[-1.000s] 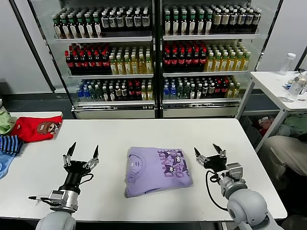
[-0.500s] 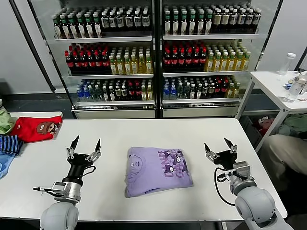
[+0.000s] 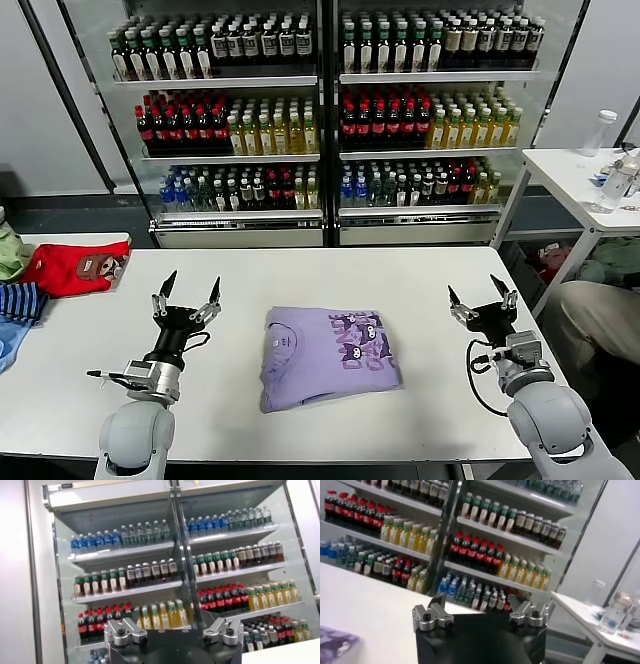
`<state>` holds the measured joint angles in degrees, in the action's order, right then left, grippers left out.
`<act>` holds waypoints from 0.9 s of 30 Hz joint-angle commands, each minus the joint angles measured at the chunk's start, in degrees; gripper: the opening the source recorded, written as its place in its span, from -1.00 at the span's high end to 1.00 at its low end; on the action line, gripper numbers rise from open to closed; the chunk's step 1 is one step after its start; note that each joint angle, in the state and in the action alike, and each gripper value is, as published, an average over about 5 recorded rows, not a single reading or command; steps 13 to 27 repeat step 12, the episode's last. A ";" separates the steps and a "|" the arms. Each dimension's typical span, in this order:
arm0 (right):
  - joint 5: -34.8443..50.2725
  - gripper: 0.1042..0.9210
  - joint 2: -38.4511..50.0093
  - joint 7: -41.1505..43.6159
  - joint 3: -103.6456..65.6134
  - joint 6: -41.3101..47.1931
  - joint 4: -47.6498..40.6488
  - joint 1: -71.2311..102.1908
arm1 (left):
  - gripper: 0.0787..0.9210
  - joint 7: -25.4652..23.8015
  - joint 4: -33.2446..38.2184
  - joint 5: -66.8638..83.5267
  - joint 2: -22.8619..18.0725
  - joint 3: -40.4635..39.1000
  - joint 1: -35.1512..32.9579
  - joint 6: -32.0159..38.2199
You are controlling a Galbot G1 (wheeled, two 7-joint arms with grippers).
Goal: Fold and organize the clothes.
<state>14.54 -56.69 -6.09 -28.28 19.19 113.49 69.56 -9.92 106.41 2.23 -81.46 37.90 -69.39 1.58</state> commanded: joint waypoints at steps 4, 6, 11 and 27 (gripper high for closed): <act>-2.77 -0.76 -0.90 -1.21 2.65 -7.92 -6.05 -3.52 | -0.77 -0.08 -2.95 -4.97 -1.89 1.18 1.96 1.65; -3.04 -0.76 -2.17 -1.23 3.43 -7.44 -6.37 -4.86 | -0.77 2.06 -2.69 -6.54 -1.71 0.56 1.49 1.63; -7.69 -0.76 -5.15 -0.73 3.73 -6.75 -5.85 -4.68 | -0.77 4.44 -2.92 -7.28 -0.19 -1.10 0.37 2.70; -8.65 -0.76 -5.55 -0.69 3.59 -6.77 -5.79 -4.48 | -0.77 4.59 -2.99 -7.28 -0.02 -1.22 0.30 2.90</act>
